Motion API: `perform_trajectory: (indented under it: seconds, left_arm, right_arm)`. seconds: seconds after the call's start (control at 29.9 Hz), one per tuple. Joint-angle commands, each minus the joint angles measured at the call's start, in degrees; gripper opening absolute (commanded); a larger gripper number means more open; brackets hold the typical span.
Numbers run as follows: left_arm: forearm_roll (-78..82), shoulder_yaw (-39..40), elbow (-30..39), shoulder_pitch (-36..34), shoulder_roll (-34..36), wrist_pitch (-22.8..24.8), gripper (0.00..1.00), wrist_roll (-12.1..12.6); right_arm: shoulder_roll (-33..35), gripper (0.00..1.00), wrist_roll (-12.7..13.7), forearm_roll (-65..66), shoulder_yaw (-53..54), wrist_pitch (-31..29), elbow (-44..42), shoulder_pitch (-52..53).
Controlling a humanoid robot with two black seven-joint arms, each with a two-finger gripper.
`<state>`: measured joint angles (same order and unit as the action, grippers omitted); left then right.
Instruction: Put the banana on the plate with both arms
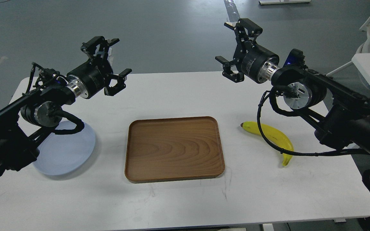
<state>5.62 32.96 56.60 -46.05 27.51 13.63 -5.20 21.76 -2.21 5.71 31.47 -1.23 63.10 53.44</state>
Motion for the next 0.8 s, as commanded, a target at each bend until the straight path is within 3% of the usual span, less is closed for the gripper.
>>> perform_trajectory:
  seconds: [0.0,0.4,0.5,0.53,0.57,0.67,0.77]
  left_arm:
    - [0.0,0.0,0.0,0.0,0.0,-0.01,0.98,0.01]
    - [2.18,-0.61,-0.09,-0.09,0.0,-0.36,0.98,-0.78]
    - [16.53,-2.02,-0.08,-1.05,0.27,-2.11,0.98,-1.82]
    - [26.53,-1.93,-0.09,-1.14,0.53,-5.16,0.98,-2.96]
    - [26.63,-1.93,-0.09,-1.14,0.53,-5.19,0.98,-2.97]
    - [50.28,-2.19,1.05,-0.36,2.19,-14.74,0.98,-4.47]
    - [62.91,-4.3,2.11,0.61,5.53,-16.62,0.98,-4.55]
  right_arm:
    - [-0.06,1.0,0.01,0.0,0.0,0.0,0.0,0.0]
    - [-0.06,1.0,-0.08,0.0,0.0,0.0,0.0,0.0]
    - [-0.14,1.0,-0.17,0.0,0.0,-0.09,0.0,0.0]
    - [-0.14,1.0,-0.25,0.0,0.0,-0.09,0.0,0.0]
    - [-0.14,1.0,-0.26,0.0,0.0,-0.09,0.0,0.0]
    - [-0.06,1.0,-0.34,0.0,0.0,-0.09,0.0,0.26]
    - [0.3,1.0,-0.34,0.0,0.0,-0.09,0.0,1.58]
